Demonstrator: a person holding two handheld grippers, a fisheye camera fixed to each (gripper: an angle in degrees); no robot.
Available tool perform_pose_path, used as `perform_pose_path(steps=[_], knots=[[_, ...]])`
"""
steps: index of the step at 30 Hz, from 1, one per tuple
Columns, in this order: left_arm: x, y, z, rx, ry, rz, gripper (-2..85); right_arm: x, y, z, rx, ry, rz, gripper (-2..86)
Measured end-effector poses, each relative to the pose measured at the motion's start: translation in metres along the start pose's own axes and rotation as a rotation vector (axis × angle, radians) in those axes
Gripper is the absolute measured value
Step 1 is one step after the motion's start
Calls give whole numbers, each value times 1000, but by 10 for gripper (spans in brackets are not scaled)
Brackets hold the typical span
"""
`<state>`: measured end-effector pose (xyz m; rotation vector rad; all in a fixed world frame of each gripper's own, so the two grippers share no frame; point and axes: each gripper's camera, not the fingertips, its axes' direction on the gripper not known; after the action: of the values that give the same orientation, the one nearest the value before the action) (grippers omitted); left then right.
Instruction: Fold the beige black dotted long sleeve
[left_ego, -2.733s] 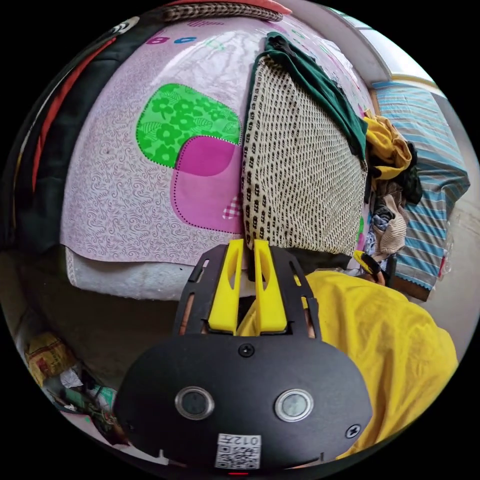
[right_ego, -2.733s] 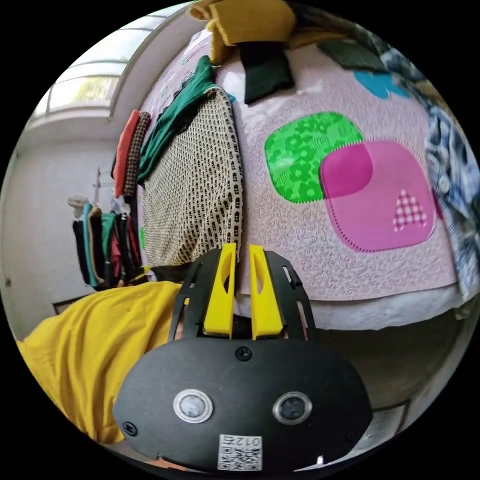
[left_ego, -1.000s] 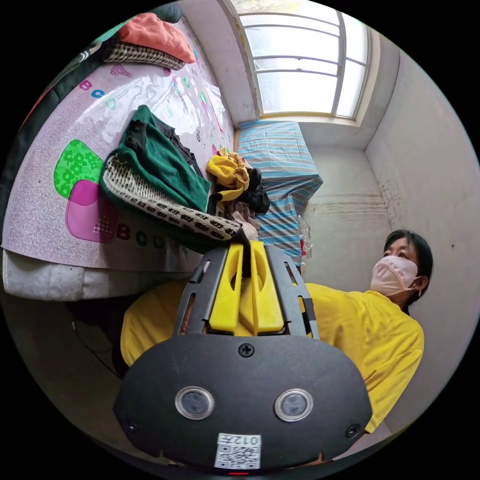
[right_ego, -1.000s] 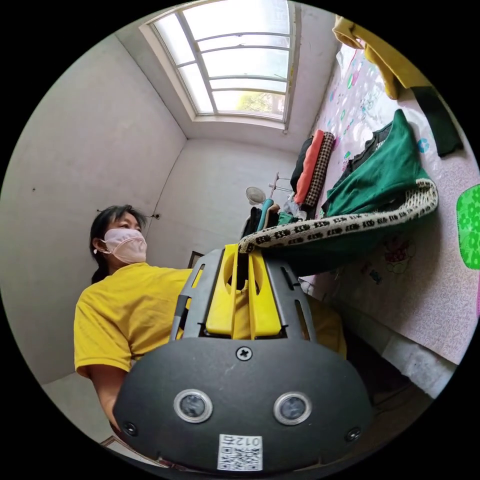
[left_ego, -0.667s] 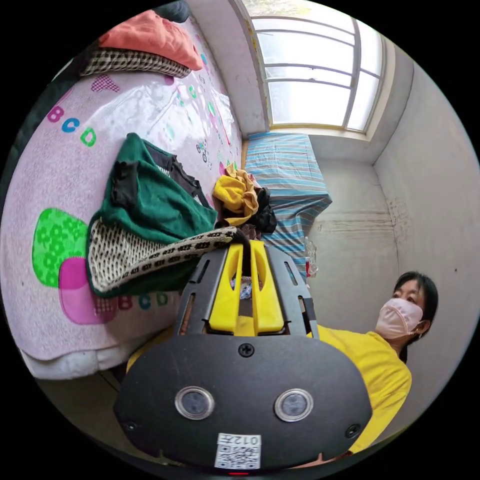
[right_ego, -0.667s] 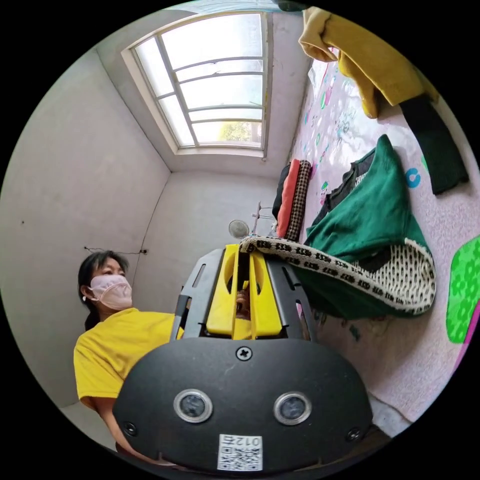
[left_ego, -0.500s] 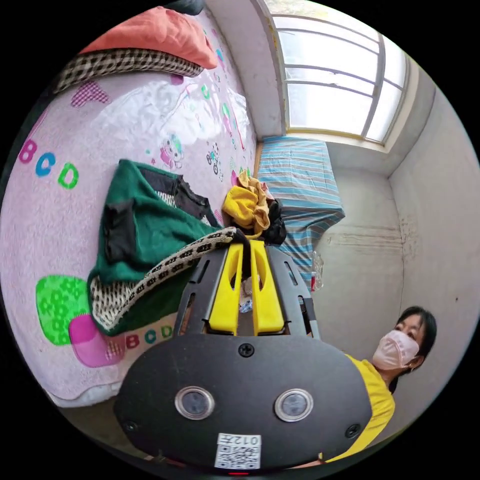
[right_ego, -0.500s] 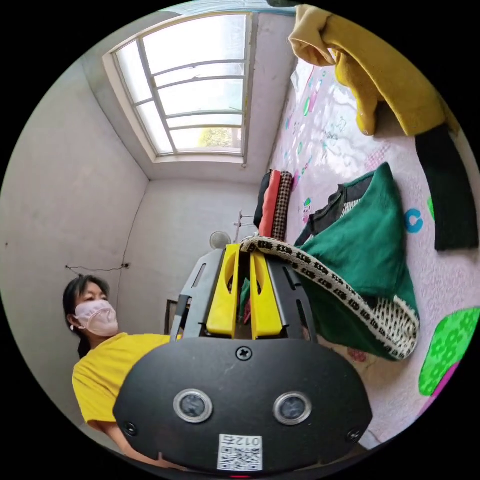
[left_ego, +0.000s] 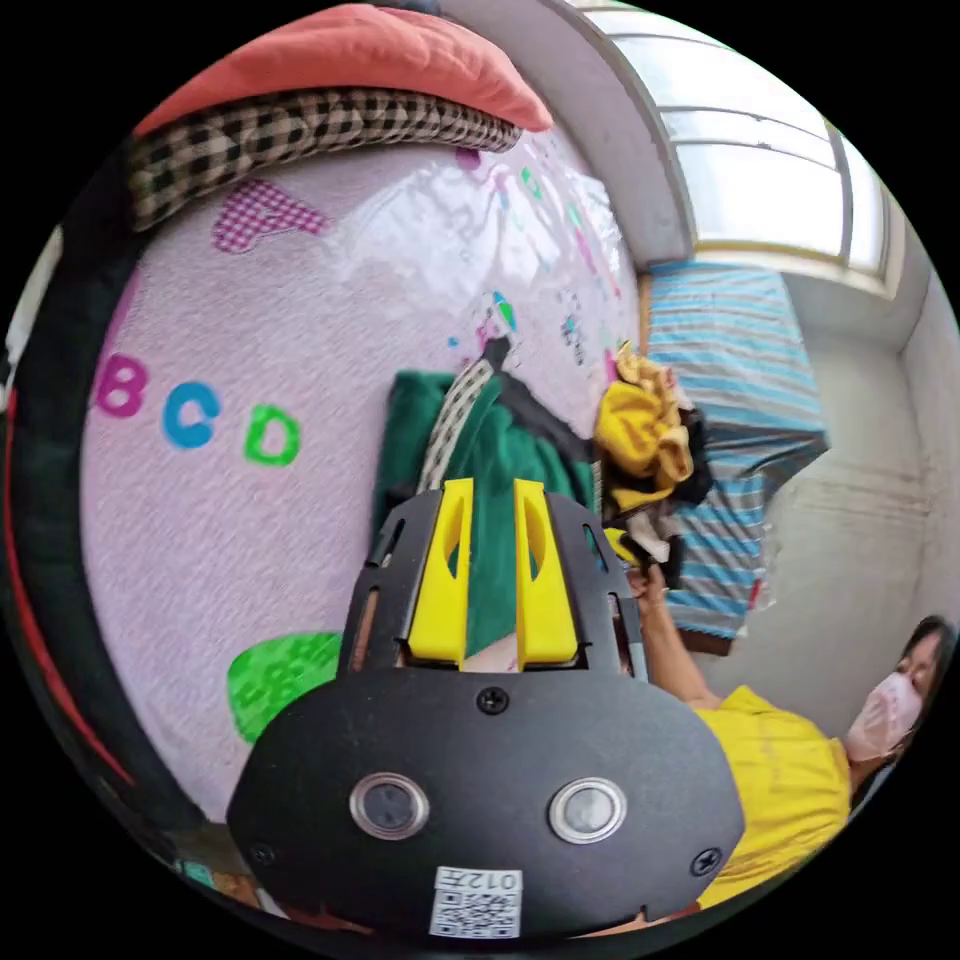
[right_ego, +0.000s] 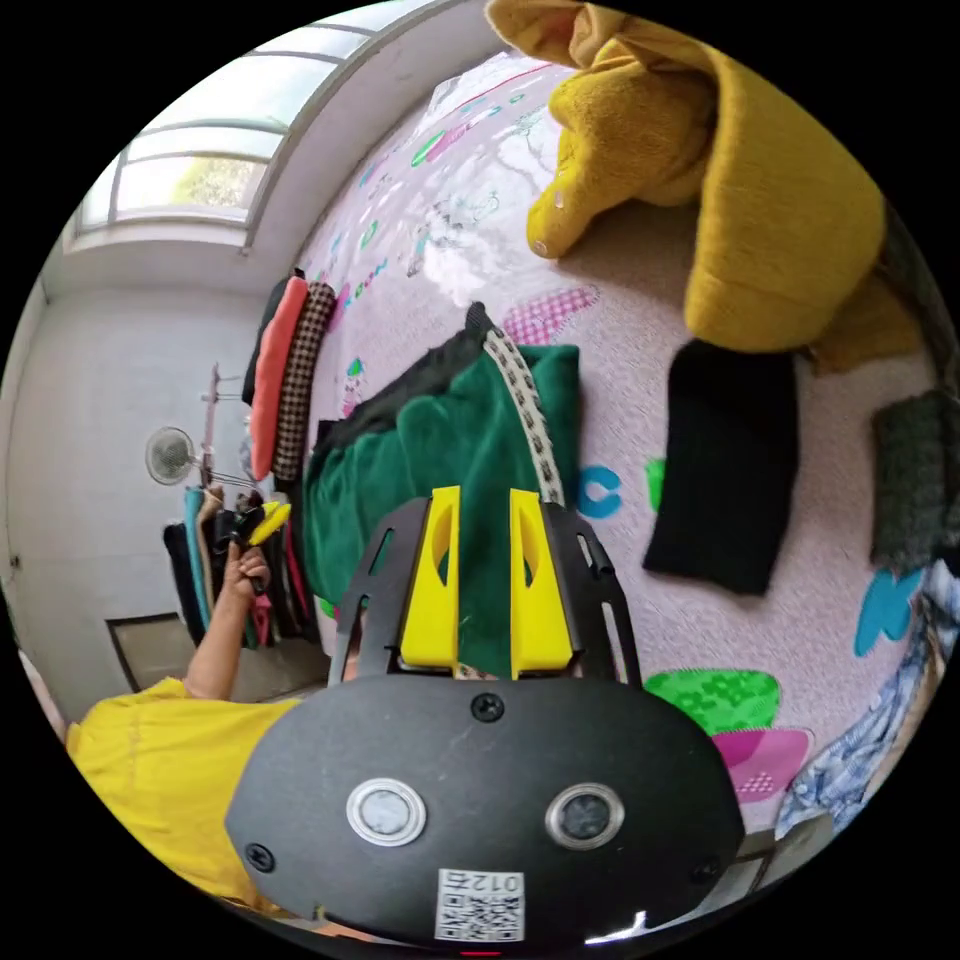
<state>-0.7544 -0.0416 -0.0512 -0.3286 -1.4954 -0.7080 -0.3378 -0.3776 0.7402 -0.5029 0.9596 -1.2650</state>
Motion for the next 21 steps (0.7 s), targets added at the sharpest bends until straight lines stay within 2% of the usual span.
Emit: perform_pose_path(steps=[3,6,9,14,16,18,21], knots=[[6,35,10,-23,-91,34,66,8,34,12,30,83,6,85],[16,48,29,-65,-182,54,71,10,44,35,26,56,21,86],[26,44,49,-101,-285,57,60,-1,38,69,-14,120,11,66],[56,20,43,-100,-344,107,31,-30,20,86,-4,175,-29,35],[52,13,48,-128,-331,87,27,-26,16,93,-2,158,-18,34],[39,5,63,-181,-226,36,24,-9,10,123,-69,87,50,40],[44,1,55,-140,-209,9,22,-14,4,146,-83,105,87,56]])
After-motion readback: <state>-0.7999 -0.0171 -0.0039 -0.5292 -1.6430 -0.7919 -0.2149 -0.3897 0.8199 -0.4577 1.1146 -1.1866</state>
